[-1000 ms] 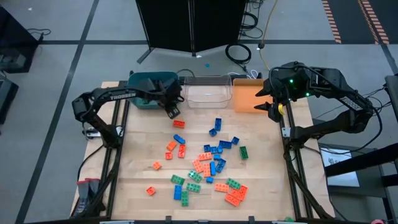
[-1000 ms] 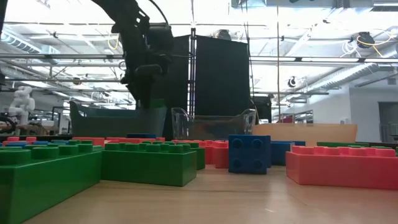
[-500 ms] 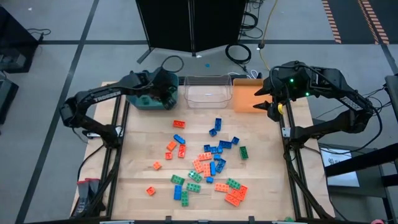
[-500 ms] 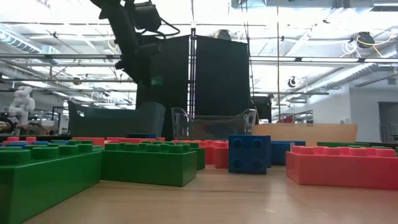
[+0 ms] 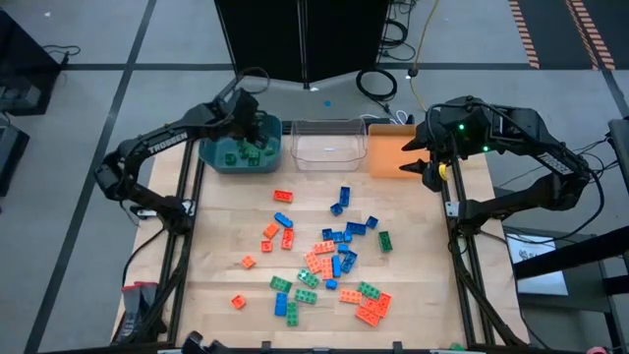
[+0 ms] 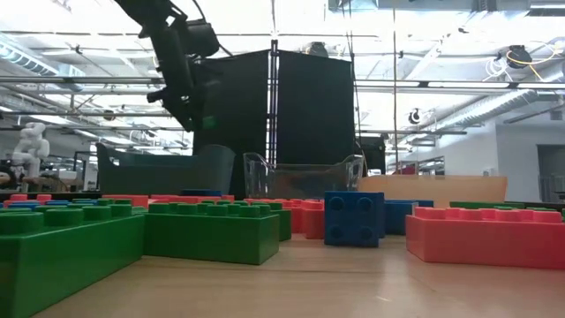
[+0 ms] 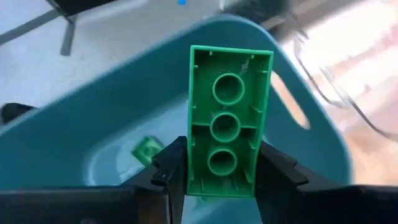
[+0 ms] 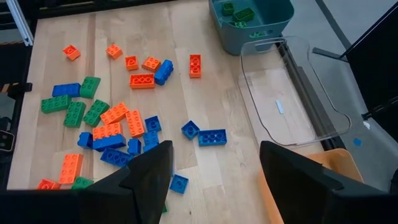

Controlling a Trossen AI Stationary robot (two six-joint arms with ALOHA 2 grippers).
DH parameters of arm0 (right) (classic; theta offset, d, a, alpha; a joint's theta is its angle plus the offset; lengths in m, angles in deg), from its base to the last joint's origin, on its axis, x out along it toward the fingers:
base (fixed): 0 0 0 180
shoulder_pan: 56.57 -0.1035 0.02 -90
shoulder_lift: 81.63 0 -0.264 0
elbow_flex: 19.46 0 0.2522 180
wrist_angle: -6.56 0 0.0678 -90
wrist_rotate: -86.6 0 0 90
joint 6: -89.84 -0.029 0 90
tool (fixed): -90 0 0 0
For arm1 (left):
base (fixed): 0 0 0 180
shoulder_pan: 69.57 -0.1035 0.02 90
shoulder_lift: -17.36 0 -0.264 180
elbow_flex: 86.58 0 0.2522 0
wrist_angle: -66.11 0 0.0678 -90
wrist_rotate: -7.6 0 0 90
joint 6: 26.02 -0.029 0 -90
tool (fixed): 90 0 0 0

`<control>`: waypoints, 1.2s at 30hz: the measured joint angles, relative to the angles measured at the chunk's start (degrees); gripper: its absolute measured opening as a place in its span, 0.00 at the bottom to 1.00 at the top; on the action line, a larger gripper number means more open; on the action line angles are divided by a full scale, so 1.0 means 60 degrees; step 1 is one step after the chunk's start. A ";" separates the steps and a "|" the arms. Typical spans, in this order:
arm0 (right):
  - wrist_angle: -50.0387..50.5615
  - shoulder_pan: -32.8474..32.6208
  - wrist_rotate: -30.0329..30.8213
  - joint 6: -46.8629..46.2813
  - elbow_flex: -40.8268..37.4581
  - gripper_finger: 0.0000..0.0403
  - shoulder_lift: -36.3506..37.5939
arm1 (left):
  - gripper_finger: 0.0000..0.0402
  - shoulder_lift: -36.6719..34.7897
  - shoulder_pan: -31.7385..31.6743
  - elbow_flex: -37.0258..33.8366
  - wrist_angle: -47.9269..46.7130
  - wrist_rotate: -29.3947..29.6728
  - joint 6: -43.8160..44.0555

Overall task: Sort blocks
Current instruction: Put the green game piece into the blue bin

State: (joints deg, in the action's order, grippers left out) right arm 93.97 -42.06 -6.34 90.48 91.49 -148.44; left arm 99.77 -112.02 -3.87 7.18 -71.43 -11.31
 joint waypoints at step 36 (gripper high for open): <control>-0.0055 0.0004 0.0000 -0.0108 0.0000 0.60 0.0000 | 0.35 0.0018 -0.1047 -0.3239 0.2098 0.0027 0.2493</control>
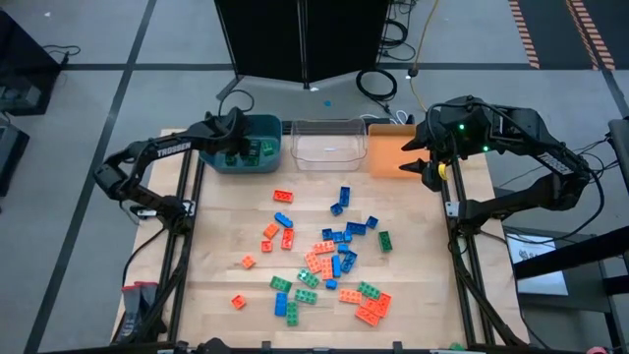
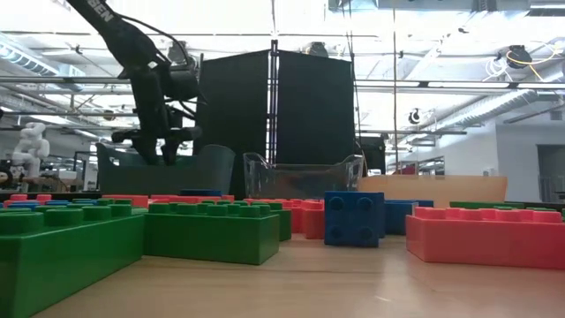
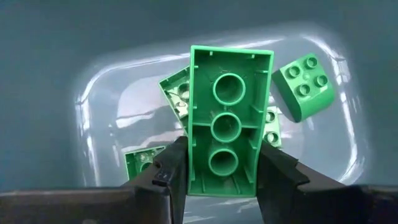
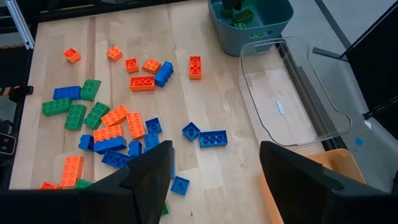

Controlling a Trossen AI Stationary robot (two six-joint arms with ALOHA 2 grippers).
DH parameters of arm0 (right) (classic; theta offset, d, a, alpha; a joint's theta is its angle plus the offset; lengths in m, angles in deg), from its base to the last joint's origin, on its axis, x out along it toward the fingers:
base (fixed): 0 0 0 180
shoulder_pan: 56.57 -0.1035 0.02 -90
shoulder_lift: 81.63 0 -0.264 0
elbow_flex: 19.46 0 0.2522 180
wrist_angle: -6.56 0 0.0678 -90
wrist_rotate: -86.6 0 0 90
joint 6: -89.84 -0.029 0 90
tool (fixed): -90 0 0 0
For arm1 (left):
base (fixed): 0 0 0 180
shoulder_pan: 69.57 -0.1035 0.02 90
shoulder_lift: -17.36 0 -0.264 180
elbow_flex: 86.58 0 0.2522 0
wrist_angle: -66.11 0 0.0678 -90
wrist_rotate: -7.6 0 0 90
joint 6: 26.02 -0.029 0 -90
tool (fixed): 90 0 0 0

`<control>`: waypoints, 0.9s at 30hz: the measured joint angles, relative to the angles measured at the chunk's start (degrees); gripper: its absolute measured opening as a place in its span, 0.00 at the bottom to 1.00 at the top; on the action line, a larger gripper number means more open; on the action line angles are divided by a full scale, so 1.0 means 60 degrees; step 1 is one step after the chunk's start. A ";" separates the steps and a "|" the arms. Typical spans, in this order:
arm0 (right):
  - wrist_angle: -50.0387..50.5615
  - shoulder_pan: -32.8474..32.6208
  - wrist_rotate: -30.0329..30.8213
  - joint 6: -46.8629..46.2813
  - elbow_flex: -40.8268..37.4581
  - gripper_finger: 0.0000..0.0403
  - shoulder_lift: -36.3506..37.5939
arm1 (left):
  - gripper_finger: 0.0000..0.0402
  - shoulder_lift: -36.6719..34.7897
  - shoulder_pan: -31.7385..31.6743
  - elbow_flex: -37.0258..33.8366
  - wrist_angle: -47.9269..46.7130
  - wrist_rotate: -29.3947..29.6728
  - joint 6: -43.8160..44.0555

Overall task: Sort blocks
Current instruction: Put the green game piece into the blue bin

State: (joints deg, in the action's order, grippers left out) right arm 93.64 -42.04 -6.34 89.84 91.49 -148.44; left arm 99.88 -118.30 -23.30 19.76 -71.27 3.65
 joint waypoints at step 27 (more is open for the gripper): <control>-0.0004 -0.0004 -0.0004 0.0015 0.0000 0.60 -0.0002 | 0.61 -0.0331 0.0377 0.0821 0.0206 -0.1520 -0.0758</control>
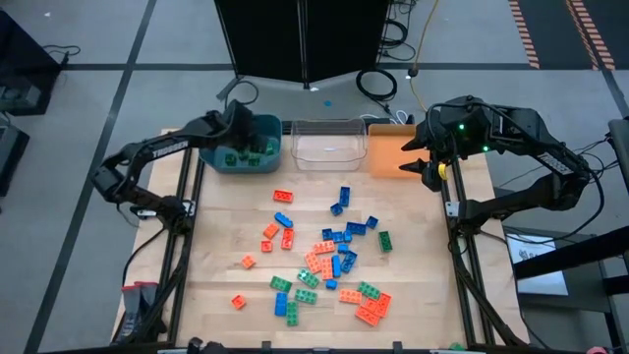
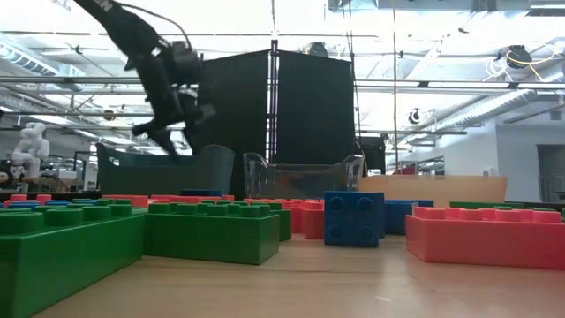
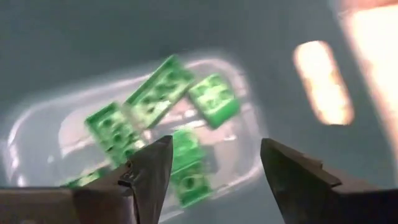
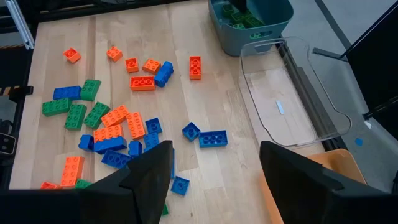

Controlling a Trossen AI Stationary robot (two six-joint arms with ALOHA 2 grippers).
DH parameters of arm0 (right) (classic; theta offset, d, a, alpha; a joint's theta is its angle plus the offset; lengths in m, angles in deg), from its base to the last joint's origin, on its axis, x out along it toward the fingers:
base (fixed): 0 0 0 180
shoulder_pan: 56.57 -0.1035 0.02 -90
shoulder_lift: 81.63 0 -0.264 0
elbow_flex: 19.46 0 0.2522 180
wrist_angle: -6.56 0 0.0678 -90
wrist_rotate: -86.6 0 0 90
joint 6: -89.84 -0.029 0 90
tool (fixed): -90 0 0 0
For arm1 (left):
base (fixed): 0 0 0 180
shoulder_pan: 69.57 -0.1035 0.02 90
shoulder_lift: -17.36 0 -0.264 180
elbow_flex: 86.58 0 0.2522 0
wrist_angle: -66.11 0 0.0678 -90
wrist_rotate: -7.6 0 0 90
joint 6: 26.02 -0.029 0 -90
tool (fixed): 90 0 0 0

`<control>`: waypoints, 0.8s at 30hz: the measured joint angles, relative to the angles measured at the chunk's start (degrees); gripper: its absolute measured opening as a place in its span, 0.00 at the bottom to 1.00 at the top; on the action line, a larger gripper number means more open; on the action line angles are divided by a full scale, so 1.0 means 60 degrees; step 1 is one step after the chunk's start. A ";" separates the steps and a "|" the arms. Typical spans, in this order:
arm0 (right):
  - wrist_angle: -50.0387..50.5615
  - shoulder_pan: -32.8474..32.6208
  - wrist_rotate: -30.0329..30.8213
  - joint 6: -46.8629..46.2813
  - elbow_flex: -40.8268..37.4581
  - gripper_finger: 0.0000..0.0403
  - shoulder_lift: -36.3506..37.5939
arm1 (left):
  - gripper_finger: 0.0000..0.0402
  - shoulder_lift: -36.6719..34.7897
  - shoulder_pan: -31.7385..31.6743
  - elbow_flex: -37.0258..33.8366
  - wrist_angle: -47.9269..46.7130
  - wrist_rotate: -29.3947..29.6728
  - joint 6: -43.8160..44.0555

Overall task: Sort blocks
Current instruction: Put the green game piece into the blue bin

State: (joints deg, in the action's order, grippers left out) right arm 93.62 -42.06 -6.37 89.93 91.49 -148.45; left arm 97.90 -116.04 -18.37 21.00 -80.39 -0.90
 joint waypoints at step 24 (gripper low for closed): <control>-0.0820 0.0000 0.0022 -0.2694 -0.4380 0.60 -0.0005 | 0.61 -0.1904 0.5271 0.1693 -0.0216 0.0006 0.0259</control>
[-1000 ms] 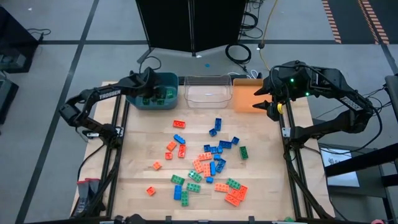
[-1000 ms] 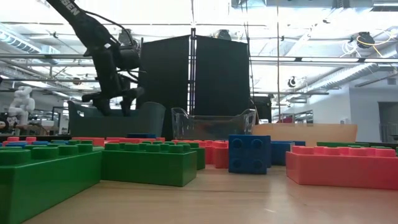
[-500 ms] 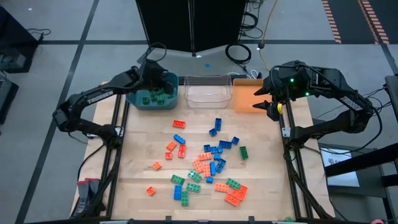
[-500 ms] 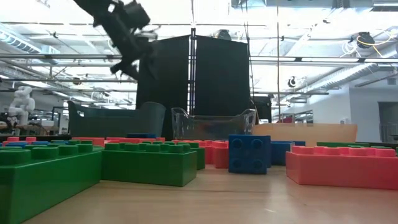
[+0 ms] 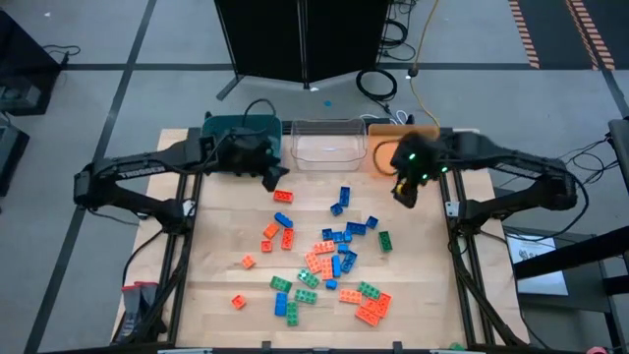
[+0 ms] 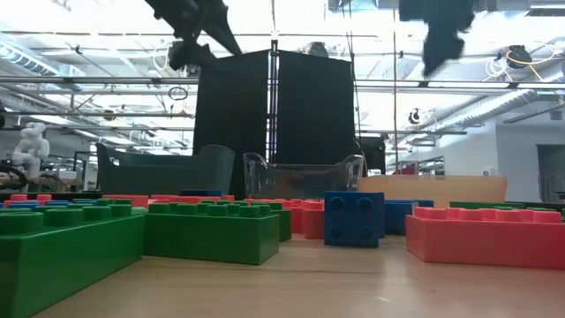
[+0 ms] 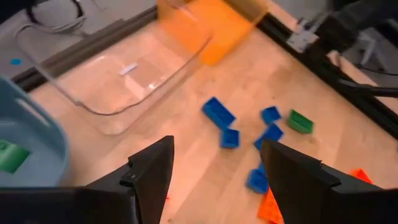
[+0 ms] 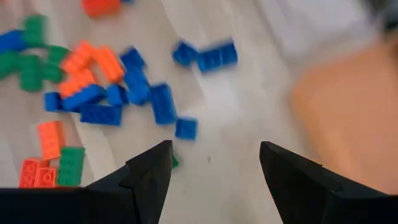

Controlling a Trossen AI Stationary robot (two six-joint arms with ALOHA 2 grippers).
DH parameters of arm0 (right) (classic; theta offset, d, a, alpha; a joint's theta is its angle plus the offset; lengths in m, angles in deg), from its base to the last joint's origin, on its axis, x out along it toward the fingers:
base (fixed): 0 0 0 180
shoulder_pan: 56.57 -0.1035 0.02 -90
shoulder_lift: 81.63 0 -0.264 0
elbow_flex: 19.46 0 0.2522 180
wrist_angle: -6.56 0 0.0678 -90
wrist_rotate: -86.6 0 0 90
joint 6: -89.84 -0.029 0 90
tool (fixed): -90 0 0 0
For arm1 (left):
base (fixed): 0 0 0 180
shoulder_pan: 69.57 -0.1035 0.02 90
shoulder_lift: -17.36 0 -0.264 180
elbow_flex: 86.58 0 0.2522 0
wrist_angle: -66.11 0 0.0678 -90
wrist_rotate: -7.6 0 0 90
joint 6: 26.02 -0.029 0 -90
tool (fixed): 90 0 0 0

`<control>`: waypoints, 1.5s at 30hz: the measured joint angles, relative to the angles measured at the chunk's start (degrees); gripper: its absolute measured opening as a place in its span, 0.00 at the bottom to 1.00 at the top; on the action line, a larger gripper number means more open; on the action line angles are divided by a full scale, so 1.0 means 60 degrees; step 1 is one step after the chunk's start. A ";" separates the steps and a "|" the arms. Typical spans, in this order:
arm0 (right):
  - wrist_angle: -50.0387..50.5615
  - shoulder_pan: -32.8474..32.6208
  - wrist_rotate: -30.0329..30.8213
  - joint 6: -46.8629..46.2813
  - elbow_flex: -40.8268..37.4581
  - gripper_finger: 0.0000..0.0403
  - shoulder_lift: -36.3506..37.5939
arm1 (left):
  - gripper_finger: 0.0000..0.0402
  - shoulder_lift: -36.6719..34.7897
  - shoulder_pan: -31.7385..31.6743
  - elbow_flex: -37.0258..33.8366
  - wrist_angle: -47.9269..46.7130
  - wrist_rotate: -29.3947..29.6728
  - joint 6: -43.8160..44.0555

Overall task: Sort blocks
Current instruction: Put the green game piece into the blue bin

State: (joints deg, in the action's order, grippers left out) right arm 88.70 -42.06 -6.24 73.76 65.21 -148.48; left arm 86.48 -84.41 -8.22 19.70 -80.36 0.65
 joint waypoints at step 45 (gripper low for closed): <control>-0.4277 -0.4410 0.0474 -1.0384 -0.3765 0.60 -0.3377 | 0.61 -0.1263 0.0927 -0.0007 -0.2050 0.0278 -0.0605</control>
State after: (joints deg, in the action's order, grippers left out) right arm 63.04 -68.52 -3.39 11.46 42.62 -168.74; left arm 78.90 -78.85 -8.26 7.40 -78.69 -2.98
